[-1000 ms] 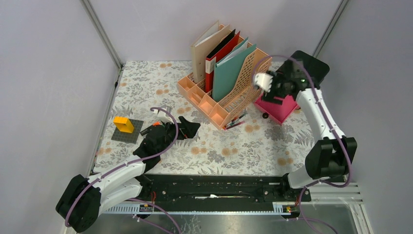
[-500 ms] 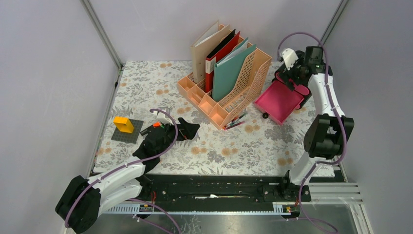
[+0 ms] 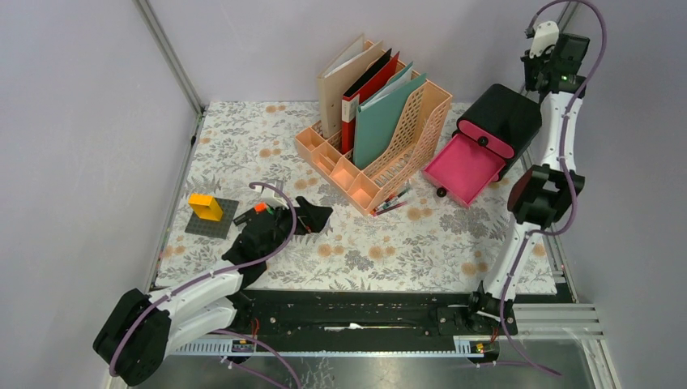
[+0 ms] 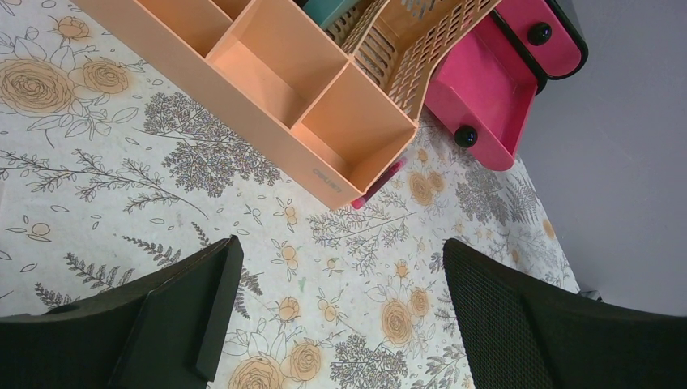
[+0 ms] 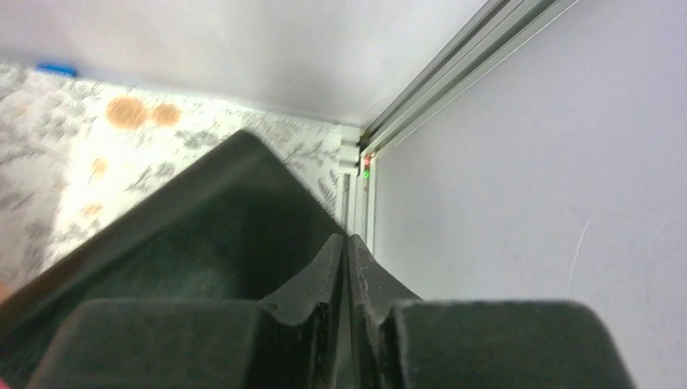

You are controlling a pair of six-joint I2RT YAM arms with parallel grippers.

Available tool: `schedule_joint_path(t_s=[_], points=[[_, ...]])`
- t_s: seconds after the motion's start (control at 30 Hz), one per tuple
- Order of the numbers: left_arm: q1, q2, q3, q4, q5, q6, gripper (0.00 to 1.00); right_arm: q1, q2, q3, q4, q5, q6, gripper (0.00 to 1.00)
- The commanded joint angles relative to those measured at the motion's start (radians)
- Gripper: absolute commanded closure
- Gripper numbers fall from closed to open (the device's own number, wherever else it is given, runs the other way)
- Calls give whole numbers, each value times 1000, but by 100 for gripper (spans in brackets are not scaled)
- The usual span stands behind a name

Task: Organize the desk
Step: Move the storage box to the center of the board.

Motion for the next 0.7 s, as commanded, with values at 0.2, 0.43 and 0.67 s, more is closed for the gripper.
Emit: schedule_joint_path(t_s=[0.2, 0.43, 0.67], points=[[7, 55, 10, 74, 12, -13, 1, -17, 247, 210, 158, 100, 75, 95], [9, 116, 53, 75, 41, -6, 1, -46, 310, 198, 169, 26, 48, 95], [9, 117, 59, 62, 44, -8, 1, -52, 336, 195, 70, -119, 2, 95]])
